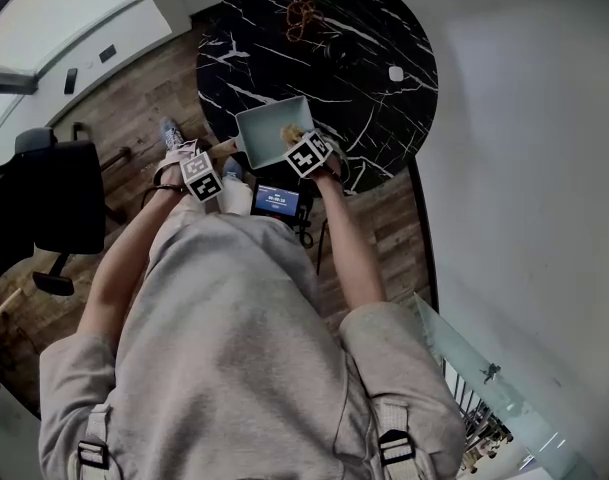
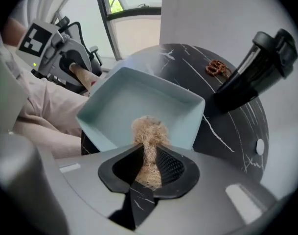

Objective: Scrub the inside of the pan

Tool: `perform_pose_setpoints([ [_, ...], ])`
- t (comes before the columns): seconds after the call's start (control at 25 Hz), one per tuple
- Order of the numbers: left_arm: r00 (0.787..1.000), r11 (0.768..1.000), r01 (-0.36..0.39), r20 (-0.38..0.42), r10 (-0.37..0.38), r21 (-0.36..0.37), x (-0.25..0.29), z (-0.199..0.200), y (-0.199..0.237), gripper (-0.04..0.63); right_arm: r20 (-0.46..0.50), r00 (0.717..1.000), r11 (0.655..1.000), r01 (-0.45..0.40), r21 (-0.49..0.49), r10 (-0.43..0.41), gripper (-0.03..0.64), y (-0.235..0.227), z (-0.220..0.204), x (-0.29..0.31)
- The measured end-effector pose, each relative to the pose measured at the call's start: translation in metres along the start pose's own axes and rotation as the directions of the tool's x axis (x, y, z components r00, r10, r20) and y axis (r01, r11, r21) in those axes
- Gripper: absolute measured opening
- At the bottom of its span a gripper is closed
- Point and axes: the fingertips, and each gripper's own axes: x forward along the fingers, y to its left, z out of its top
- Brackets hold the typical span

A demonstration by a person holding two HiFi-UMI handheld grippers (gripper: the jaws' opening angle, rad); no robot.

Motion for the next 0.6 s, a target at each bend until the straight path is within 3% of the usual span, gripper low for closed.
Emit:
perform_pose_setpoints([
  [0.24, 1.000, 0.995, -0.023, -0.007, 0.024, 0.101, 0.000, -0.002, -0.001, 0.127, -0.066, 0.996, 0.996, 0.061, -0.060, -0.065, 0.097, -0.009, 0.002, 0.011],
  [0.44, 1.000, 0.985, -0.018, -0.007, 0.020, 0.171, 0.001, -0.002, -0.003, 0.132, -0.004, 0.986, 0.984, 0.163, -0.066, -0.164, 0.095, -0.026, 0.019, 0.005],
  [0.6, 0.999, 0.980, -0.019, -0.022, 0.024, 0.196, 0.001, -0.002, -0.002, 0.131, 0.038, 0.966, 0.956, 0.258, -0.140, -0.255, 0.095, -0.049, 0.042, -0.002],
])
